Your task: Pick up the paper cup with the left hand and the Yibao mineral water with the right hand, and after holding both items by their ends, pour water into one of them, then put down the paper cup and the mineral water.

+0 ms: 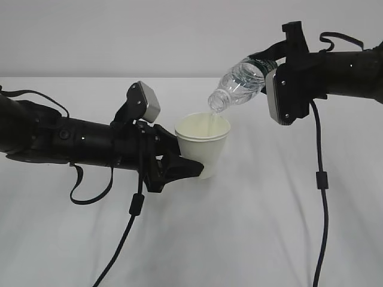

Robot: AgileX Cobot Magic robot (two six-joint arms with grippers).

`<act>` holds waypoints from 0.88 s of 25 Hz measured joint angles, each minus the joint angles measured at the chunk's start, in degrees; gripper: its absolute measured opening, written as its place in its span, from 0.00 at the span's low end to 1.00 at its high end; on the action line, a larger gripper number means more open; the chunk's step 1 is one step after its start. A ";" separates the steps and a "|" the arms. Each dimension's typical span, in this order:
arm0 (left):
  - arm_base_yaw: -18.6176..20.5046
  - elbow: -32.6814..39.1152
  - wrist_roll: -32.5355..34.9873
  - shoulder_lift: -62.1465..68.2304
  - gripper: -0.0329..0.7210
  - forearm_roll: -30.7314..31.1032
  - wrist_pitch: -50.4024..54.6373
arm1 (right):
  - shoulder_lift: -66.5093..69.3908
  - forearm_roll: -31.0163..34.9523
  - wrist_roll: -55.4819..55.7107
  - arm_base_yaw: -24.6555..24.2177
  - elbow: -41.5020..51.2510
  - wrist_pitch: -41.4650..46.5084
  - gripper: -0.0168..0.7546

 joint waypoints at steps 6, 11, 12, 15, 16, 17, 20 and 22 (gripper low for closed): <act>0.00 0.00 -0.05 0.00 0.57 0.00 0.45 | 0.00 0.00 0.00 0.00 -0.08 0.00 0.61; 0.00 0.00 -0.05 0.00 0.57 0.00 0.45 | 0.00 0.00 -0.09 0.00 -0.08 0.00 0.61; 0.00 0.00 -0.05 0.00 0.57 0.00 0.45 | 0.00 0.00 -0.09 0.00 -0.08 0.00 0.61; 0.00 0.00 -0.05 0.00 0.57 0.00 0.45 | 0.00 0.00 -0.09 0.00 -0.08 0.00 0.61; 0.00 0.00 -0.05 0.00 0.57 0.00 0.45 | 0.00 0.00 -0.09 0.00 -0.08 0.00 0.61; 0.00 0.00 -0.05 0.00 0.57 0.00 0.45 | 0.00 0.00 -0.09 0.00 -0.08 0.00 0.61; 0.00 0.00 -0.05 0.00 0.57 0.00 0.47 | 0.00 0.00 -0.09 0.00 -0.08 0.00 0.61; 0.00 0.00 -0.05 0.00 0.57 0.00 0.47 | 0.00 0.00 -0.09 0.00 -0.08 0.00 0.61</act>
